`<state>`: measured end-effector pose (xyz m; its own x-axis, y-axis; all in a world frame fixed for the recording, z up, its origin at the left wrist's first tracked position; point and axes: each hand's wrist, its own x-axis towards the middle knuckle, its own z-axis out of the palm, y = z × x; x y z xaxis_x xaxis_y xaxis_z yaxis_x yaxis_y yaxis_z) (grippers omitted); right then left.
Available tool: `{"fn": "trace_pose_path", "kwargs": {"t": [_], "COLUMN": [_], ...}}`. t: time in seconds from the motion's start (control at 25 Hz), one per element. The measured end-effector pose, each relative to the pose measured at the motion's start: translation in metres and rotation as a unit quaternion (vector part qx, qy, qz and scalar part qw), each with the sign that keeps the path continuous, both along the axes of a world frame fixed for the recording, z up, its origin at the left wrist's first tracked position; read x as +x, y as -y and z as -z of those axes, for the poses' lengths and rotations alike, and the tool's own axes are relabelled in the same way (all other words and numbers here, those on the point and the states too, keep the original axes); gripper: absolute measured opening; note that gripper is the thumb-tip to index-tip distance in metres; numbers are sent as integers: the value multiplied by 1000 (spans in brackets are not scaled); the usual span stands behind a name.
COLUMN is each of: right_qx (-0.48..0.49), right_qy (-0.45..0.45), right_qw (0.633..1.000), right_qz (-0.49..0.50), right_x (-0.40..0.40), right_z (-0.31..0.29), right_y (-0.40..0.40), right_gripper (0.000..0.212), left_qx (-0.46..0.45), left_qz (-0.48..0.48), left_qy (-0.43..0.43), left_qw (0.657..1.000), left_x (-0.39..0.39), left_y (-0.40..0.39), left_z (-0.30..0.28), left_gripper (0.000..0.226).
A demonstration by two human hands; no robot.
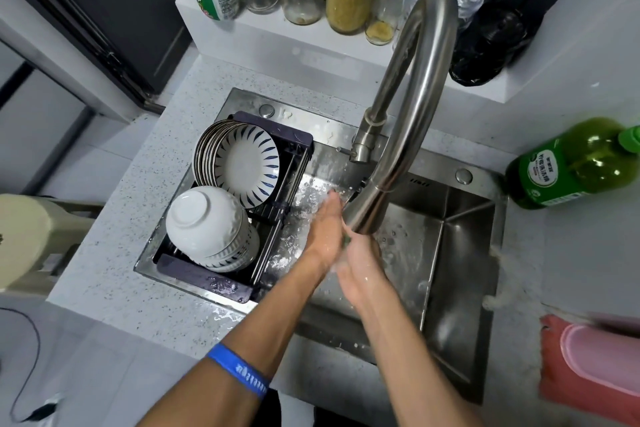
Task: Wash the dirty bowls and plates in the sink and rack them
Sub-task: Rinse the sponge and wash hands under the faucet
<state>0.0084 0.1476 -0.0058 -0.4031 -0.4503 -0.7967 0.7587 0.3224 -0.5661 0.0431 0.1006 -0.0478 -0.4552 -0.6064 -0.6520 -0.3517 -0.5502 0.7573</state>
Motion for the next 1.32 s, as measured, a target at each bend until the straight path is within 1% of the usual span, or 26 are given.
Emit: {"fn": "trace_pose_path", "kwargs": {"t": [0.12, 0.2, 0.24, 0.28, 0.32, 0.36, 0.4, 0.44, 0.48, 0.52, 0.56, 0.6, 0.68, 0.72, 0.76, 0.8, 0.84, 0.88, 0.92, 0.96, 1.08, 1.16, 1.2, 1.28, 1.32], "right_qx": [25, 45, 46, 47, 44, 38, 16, -24, -76, -127, -146, -139, -68, -48, -36, -44, -64, -89, -108, -108, -111, -47, -4, 33, 37], "right_qy": [-55, -69, -59, -61, -60, -48, -11, 39, 90, 131, 146, 130, 87, 86, 78, 87, 131, 195, 212, 200, 102, 31, 2, -8, 1], "right_qw": [998, 996, 996, 996, 996, 997, 998, 996, 989, 978, 975, 980, 994, 995, 996, 994, 984, 964, 953, 960, 984, 998, 1000, 999, 998], "right_qz": [-4, 27, 46, 53, 52, 50, 56, 74, 95, 101, 87, 57, -9, -5, 12, 54, 102, 160, 187, 167, 95, 20, -6, 5, 42], "right_x": [-6, 2, 7, 10, 11, 9, 3, -3, -7, -11, -11, -12, -12, -11, -9, -7, -8, -5, -2, 1, -2, -6, -7, -5, -4], "right_z": [2, 4, 4, 5, 4, 1, 0, -2, -5, -9, -11, -7, 1, 4, 9, 13, 14, 13, 14, 13, 17, 17, 17, 23, 27], "right_y": [3, 0, 0, 1, 4, 8, 11, 13, 16, 17, 17, 17, 15, 15, 14, 16, 19, 24, 25, 26, 20, 16, 15, 19, 22], "right_gripper": [22, 14, 12, 14, 16, 17, 14, 11, 16, 24, 31, 32, 24, 30, 40, 40, 26, 13, 19, 24, 22, 20, 25, 34, 38], "left_qx": [-82, -128, -156, -170, -167, -127, -63, 19, 103, 170, 211, 226, 235, 234, 232, 233, 233, 234, 237, 242, 254, 242, 236, 233, 236], "left_qz": [48, 71, 58, 2, -79, -157, -211, -255, -293, -323, -339, -349, -356, -360, -358, -348, -343, -342, -342, -340, -339, -339, -333, -316, -307], "left_qy": [59, 73, 91, 107, 91, 55, 11, -48, -95, -118, -143, -158, -170, -165, -152, -139, -131, -130, -131, -132, -111, -104, -97, -87, -83], "left_qw": [994, 987, 982, 980, 978, 978, 975, 966, 946, 924, 906, 896, 888, 888, 892, 897, 901, 901, 900, 899, 899, 903, 908, 916, 918], "left_x": [2, 4, 4, 4, 4, 3, 1, 0, 1, 3, 6, 9, 9, 9, 9, 9, 9, 10, 10, 11, 11, 11, 11, 13, 13], "left_y": [-11, -3, -1, -1, -2, -6, -9, -11, -10, -6, -3, -3, -5, -6, -6, -6, -7, -7, -8, -9, -7, -8, -9, -10, -11], "left_z": [5, 2, -8, -18, -27, -35, -39, -39, -37, -33, -33, -31, -28, -28, -27, -30, -29, -29, -30, -32, -32, -34, -34, -36, -36], "left_gripper": [58, 52, 49, 48, 48, 49, 50, 51, 53, 53, 51, 49, 45, 44, 44, 46, 47, 48, 49, 51, 47, 43, 43, 46, 47]}}
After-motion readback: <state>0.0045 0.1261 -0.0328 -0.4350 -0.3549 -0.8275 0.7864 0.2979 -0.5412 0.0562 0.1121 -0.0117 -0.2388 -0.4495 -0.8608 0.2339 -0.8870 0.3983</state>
